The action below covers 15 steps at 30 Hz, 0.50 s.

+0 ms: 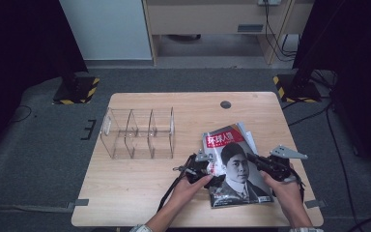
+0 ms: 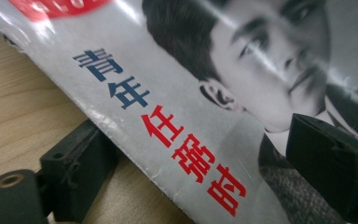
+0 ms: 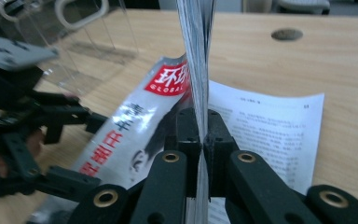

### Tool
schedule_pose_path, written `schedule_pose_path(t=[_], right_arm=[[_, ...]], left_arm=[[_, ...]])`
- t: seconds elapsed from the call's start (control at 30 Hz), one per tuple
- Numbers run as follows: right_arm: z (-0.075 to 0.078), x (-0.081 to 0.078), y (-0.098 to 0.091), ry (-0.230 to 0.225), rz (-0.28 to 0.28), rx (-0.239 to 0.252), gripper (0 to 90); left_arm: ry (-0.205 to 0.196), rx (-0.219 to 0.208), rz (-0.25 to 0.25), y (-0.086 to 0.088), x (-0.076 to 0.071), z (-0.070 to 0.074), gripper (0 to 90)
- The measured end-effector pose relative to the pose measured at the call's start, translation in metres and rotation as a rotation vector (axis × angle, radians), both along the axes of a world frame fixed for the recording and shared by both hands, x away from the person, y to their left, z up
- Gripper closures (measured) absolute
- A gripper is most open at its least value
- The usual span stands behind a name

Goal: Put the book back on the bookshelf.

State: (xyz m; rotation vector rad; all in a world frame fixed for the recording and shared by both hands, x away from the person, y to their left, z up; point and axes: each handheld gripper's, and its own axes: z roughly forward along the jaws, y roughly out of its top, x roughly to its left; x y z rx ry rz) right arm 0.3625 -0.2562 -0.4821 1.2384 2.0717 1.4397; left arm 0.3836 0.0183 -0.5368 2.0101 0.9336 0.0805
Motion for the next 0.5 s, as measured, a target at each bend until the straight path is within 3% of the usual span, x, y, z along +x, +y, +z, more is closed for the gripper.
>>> schedule_pose_path(t=[0.17, 0.5], right_arm=[[-0.020, 0.010, 0.005, 0.080, -0.011, -0.088, 87.6], [-0.030, 0.012, 0.004, 0.119, 0.002, -0.108, 87.4]], left_arm=[[-0.033, 0.045, 0.016, -0.001, -0.002, 0.001, 17.8], [-0.051, 0.061, 0.012, 0.002, -0.003, 0.001, 31.8]])
